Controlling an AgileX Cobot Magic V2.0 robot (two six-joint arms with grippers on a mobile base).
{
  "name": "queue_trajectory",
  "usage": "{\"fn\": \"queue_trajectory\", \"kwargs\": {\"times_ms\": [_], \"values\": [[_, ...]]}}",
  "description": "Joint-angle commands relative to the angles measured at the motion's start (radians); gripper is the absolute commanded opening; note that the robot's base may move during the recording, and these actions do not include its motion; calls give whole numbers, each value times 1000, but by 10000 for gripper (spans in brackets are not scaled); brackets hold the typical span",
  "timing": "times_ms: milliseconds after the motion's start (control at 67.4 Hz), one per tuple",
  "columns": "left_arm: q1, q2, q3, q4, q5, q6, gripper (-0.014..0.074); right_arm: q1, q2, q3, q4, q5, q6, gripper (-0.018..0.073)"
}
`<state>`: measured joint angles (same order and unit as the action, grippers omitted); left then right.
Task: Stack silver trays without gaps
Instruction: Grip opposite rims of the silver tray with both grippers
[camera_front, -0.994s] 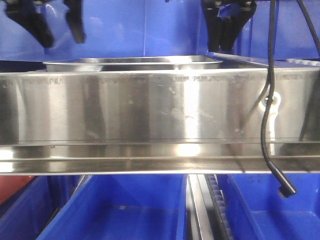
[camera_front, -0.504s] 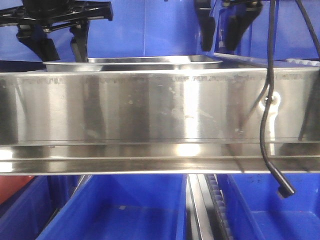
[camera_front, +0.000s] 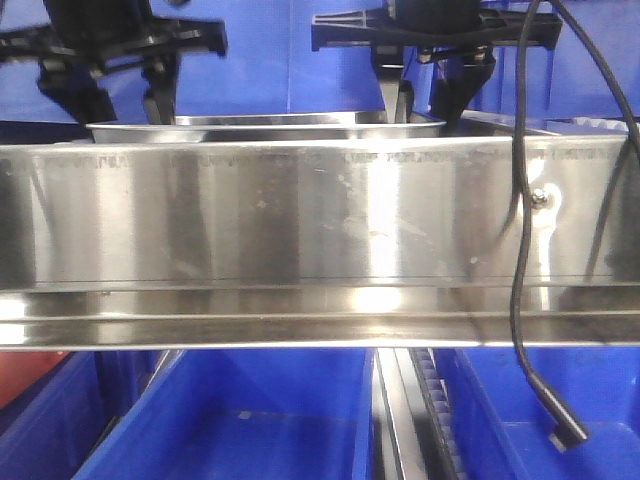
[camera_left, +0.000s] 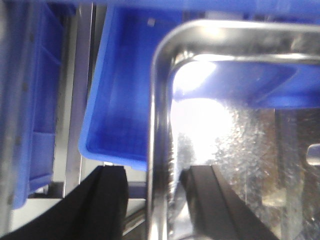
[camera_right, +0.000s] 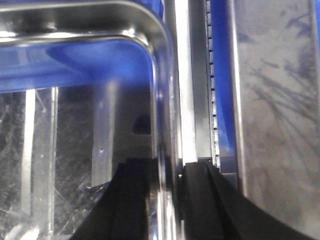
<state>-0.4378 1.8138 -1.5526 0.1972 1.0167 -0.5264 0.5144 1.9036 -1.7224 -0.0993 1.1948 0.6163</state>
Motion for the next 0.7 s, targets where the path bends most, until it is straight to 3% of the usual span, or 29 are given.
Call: {"fn": "queue_trajectory", "kwargs": {"times_ms": [0,504,623,682], "values": [[-3,7,-5,-10,1,-1,213,-2,-4,-9,-5,-8,1,103],[2,15,-5,-10,16,-1,207,-6,-4,-9,-5,-11,1,79],[2,15,-5,-10,19,-1,115,-6,-4,-9,-5,-13,1,-29],[2,15,-5,-13,22,-1,15,-6,-4,-9,-5,-13,1,-18]]}}
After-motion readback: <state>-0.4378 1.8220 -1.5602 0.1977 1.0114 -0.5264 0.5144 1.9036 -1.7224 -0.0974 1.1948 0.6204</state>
